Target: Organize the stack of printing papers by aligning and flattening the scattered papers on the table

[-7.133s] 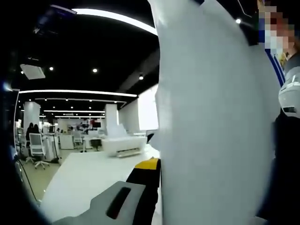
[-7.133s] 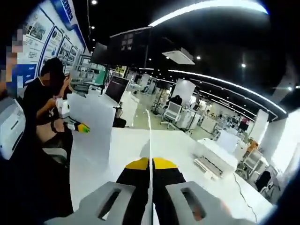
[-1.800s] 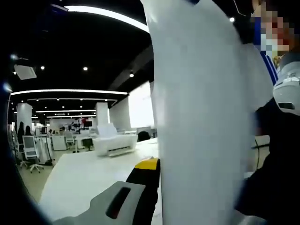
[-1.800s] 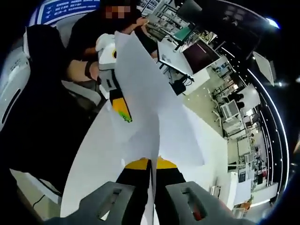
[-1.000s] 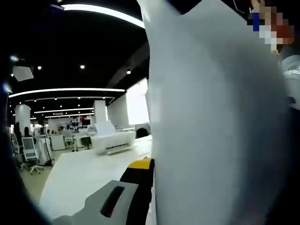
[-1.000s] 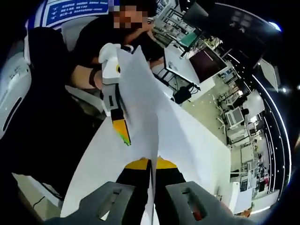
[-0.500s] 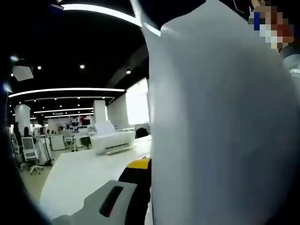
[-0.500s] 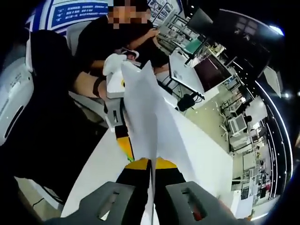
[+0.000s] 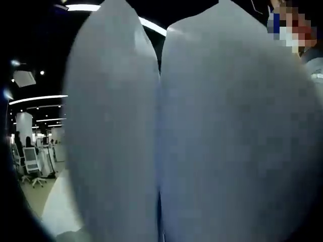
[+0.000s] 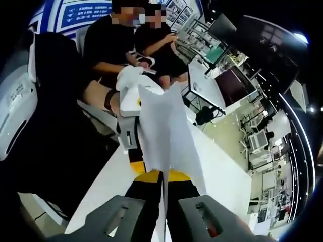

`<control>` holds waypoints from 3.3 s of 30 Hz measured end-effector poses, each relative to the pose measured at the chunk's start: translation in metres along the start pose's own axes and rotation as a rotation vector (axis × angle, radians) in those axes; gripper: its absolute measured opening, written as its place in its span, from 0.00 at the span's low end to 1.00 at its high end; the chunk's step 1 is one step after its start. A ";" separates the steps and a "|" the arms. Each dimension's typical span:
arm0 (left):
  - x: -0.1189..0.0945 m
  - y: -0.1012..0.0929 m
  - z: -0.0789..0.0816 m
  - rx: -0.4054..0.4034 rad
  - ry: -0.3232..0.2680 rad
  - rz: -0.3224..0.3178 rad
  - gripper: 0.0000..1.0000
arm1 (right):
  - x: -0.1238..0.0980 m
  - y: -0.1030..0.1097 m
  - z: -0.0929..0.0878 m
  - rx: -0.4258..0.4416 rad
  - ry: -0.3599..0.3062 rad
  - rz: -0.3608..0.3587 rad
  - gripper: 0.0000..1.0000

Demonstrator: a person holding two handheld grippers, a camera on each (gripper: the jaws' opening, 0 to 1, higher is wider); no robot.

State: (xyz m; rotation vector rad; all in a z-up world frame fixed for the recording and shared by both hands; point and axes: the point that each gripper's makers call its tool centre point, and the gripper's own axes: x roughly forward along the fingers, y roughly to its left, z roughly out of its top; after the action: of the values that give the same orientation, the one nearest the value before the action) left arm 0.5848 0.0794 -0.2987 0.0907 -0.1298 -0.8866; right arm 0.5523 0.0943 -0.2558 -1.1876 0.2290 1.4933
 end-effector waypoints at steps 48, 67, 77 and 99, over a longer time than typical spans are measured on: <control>0.001 0.001 0.000 0.014 -0.006 0.009 0.06 | 0.006 0.011 0.034 -0.076 -0.068 0.019 0.01; -0.004 0.006 0.002 -0.007 -0.022 0.026 0.08 | -0.067 -0.042 0.013 0.050 -0.218 -0.259 0.11; -0.002 0.008 0.000 -0.012 -0.016 0.030 0.07 | -0.062 -0.044 0.001 0.075 -0.210 -0.266 0.11; -0.004 0.008 -0.001 -0.014 -0.018 0.040 0.06 | -0.092 -0.084 -0.088 0.336 -0.190 -0.473 0.19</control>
State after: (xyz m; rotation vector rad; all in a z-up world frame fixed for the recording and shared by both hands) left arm 0.5889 0.0873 -0.2988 0.0672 -0.1420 -0.8483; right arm 0.6536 0.0011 -0.1890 -0.7578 0.0588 1.0892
